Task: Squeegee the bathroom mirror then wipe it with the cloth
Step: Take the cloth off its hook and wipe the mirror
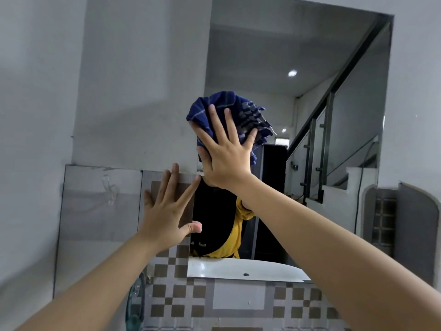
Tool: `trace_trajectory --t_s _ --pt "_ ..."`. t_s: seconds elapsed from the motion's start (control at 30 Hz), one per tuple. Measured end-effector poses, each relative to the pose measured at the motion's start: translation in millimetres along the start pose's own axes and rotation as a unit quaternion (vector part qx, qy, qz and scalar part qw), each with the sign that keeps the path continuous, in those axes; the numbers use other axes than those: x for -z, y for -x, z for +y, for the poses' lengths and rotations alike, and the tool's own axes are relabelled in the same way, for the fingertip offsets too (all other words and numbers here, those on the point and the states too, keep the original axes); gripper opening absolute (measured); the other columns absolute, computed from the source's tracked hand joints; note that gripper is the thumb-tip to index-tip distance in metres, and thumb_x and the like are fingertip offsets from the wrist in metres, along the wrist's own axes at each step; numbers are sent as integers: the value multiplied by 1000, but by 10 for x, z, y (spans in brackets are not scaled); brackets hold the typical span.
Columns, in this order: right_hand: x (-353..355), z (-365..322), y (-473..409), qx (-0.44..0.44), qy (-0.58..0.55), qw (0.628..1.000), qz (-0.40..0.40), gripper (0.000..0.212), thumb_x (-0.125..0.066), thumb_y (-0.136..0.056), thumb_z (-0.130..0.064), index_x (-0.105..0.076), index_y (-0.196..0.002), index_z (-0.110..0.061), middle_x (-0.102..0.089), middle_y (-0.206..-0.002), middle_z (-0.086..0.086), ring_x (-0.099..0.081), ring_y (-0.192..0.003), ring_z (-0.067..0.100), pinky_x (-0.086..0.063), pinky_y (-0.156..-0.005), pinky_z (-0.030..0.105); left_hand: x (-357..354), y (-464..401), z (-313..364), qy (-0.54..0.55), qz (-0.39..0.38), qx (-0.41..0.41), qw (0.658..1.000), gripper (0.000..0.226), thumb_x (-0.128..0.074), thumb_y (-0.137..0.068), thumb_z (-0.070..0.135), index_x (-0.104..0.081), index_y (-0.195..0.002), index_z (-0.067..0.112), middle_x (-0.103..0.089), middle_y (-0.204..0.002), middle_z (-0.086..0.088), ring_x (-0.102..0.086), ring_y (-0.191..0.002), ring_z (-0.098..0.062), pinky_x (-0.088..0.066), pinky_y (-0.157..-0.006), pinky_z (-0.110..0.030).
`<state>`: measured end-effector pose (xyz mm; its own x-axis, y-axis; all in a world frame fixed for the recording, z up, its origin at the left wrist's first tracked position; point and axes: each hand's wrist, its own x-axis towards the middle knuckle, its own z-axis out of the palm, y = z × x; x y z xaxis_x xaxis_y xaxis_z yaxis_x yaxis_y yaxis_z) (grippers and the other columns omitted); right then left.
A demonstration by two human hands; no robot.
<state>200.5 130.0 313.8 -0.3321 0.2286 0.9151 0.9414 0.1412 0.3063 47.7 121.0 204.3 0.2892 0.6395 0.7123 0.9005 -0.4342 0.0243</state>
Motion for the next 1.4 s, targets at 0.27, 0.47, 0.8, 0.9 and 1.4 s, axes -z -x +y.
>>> trace_trajectory --t_s 0.27,0.47,0.8,0.9,1.4 --pt "45 365 323 161 49 985 -41 52 -30 -97 -47 -21 -148 -45 -13 -162 0 -6 -149 30 -8 -103 77 3 -14 2 2 -32 17 999 102 -47 -73 73 35 -131 54 54 -139 4 44 -132 -23 14 -107 -58" --pt "131 805 600 152 72 985 -48 51 -33 -97 -48 -24 -147 -46 -14 -162 1 -9 -149 30 -13 -102 78 55 -19 45 11 -70 29 997 105 -53 -75 67 35 -131 52 59 -133 3 52 -123 -27 14 -106 -61" --pt "285 1797 1027 48 74 996 -25 51 -35 -94 -46 -29 -144 -39 -23 -159 6 -17 -146 35 -17 -97 81 113 -8 121 5 -94 54 994 107 -56 -76 62 35 -130 51 64 -126 6 50 -125 -28 12 -107 -61" --pt "354 2068 1183 -37 60 997 -29 52 -31 -93 -47 -29 -144 -36 -18 -161 6 -11 -148 33 -13 -99 81 130 -9 155 13 -96 67 993 109 -60 -76 58 32 -133 49 64 -125 8 51 -122 -25 13 -107 -61" --pt "136 1568 1527 -330 -38 942 43 57 -33 -94 -41 -12 -147 -44 -2 -163 0 3 -149 25 -6 -100 79 101 -6 191 18 -79 75 994 113 -63 -73 58 37 -125 59 59 -132 9 48 -124 -22 6 -108 -65"
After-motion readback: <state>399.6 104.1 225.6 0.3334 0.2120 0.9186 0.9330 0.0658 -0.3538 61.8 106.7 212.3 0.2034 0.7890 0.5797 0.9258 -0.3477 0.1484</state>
